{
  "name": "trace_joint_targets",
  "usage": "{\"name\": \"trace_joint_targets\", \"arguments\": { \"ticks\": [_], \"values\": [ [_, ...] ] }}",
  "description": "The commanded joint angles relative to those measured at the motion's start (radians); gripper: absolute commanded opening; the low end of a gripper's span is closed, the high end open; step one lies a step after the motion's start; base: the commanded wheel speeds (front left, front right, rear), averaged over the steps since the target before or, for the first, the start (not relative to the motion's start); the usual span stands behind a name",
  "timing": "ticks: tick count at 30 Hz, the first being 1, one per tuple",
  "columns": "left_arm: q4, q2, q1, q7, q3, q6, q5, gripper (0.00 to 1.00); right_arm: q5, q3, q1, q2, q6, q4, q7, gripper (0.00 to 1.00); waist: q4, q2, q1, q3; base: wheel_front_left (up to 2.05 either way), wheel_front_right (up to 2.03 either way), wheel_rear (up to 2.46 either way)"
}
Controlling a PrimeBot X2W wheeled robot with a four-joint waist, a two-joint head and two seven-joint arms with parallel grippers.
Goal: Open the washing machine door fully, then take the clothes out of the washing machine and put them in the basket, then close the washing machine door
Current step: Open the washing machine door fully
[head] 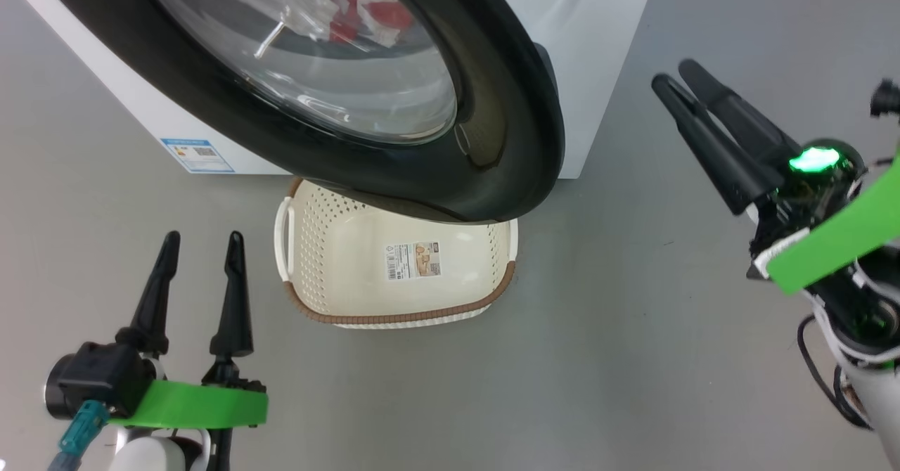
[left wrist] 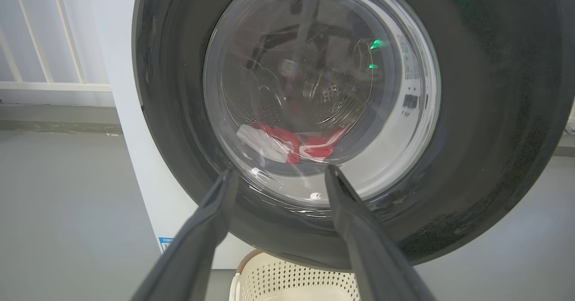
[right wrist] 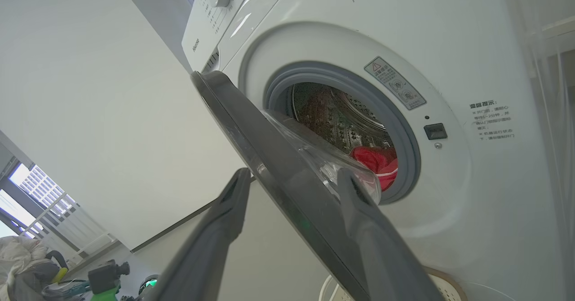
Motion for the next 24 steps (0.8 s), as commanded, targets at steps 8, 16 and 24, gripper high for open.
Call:
{"name": "trace_joint_targets", "arguments": {
  "ticks": [8, 16, 24],
  "values": [
    [-0.033, 0.019, -0.004, -0.008, 0.037, -0.007, 0.003, 1.0, -0.154, 0.082, 0.151, -0.085, 0.002, -0.052, -0.323, 1.0, 0.001, 0.0, 0.0, 0.002, 0.0, 0.0, 0.0],
    [-0.037, 0.019, 0.0, -0.008, 0.039, -0.008, 0.006, 1.0, -0.385, 0.119, 0.245, -0.02, 0.002, 0.026, -0.455, 1.0, -0.005, 0.0, 0.0, 0.009, 0.0, 0.0, 0.0],
    [-0.034, 0.019, 0.0, -0.008, 0.04, -0.009, 0.011, 1.0, -0.538, 0.061, 0.305, 0.096, 0.002, 0.041, -0.456, 1.0, -0.01, 0.0, 0.0, 0.011, 0.0, 0.0, 0.0]
  ]
}}
